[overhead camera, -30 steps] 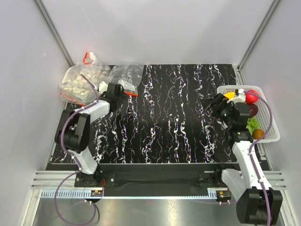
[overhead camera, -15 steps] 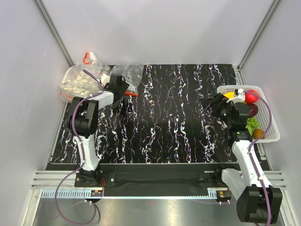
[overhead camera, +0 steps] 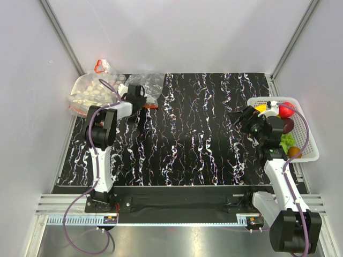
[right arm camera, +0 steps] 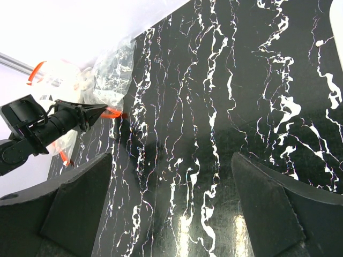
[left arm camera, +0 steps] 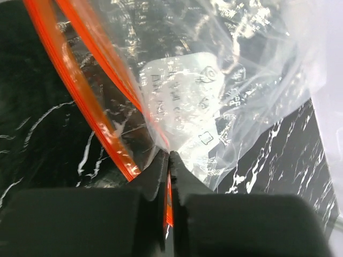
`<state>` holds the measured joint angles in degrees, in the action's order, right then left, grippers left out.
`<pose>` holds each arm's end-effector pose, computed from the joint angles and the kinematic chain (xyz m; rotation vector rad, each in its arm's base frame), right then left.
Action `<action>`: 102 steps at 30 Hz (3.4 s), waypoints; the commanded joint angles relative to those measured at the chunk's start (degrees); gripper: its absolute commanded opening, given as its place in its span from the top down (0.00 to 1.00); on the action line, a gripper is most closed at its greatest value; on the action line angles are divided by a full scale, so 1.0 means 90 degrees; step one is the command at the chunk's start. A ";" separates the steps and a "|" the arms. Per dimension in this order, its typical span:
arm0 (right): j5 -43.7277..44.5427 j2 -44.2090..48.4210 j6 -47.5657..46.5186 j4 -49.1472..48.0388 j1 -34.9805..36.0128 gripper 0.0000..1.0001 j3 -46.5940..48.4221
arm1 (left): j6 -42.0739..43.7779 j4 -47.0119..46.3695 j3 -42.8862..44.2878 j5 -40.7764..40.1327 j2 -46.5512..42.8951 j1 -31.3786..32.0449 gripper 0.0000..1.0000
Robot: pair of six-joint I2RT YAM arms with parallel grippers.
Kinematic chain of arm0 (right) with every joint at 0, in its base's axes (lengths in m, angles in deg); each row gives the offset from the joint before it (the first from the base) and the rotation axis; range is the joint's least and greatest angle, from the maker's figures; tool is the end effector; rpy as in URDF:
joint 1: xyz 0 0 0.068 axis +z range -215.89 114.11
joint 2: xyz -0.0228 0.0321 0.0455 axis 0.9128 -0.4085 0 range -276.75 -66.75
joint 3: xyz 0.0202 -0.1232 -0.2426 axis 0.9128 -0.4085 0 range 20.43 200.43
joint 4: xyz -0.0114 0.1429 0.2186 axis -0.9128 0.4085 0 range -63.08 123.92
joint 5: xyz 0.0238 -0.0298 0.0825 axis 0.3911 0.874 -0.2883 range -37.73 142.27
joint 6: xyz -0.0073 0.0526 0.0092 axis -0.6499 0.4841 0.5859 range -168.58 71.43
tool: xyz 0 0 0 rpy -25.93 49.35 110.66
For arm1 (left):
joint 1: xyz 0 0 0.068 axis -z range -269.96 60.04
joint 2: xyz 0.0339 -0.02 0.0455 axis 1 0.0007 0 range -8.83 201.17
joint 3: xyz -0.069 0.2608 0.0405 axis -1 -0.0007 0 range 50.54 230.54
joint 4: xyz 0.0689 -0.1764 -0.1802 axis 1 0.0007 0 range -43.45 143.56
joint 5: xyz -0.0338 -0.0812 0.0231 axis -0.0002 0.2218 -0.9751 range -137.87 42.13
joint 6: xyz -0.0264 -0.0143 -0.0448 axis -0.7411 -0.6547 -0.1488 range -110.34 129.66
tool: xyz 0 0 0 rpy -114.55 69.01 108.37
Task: Place the food in the zip-top bag and seal the zipper
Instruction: Move the zipper food storage bag to the center of the board, then pick up the zipper food storage bag at the center of the board.
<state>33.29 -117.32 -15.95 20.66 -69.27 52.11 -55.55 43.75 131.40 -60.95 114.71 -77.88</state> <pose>0.2088 -0.0007 0.2714 0.3293 1.7980 0.6594 0.4613 -0.0905 0.1419 -1.1312 1.9880 -0.4623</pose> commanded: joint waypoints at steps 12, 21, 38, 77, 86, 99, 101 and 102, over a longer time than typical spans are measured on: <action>-0.1259 -0.1031 -0.0226 -0.0669 0.0169 0.07 0.0308 | 0.0683 -0.1357 -0.2273 0.0164 -0.2562 0.0962 1.00; -0.1318 -0.1862 -0.0694 0.0167 0.1019 0.21 0.1049 | 0.2166 -0.0158 -0.2491 -0.0918 -0.3464 0.3129 1.00; -0.1006 -0.2858 -0.1349 0.0403 0.2582 0.27 0.1655 | 0.3672 -0.1319 -0.3769 0.1424 -0.3835 0.3961 0.42; 0.3896 -0.5885 -0.3087 0.2756 0.5863 0.57 0.3853 | 0.3915 0.0204 -0.6006 0.0682 -0.7751 0.1979 0.06; 0.2717 -0.4737 -0.2668 0.2152 0.5854 1.00 0.3269 | 0.4237 -0.0185 -0.6025 0.1578 -0.7448 0.1998 0.06; 0.1504 -0.2751 -0.0764 0.0218 0.5844 1.00 0.1871 | 0.4238 -0.1328 -0.6318 0.2869 -0.7662 0.2203 0.06; 0.1387 -0.2712 -0.0705 0.0071 0.5844 1.00 0.1783 | 0.4228 -0.1494 -0.6484 0.2928 -0.7877 0.2213 0.06; 0.1377 -0.2692 -0.0647 0.0042 0.5854 1.00 0.1754 | 0.4228 -0.1601 -0.6552 0.2918 -0.8129 0.2223 0.06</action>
<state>48.39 -142.98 -25.59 26.69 -17.03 68.83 -18.19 36.62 73.85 -37.93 46.15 -58.19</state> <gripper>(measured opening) 0.010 0.940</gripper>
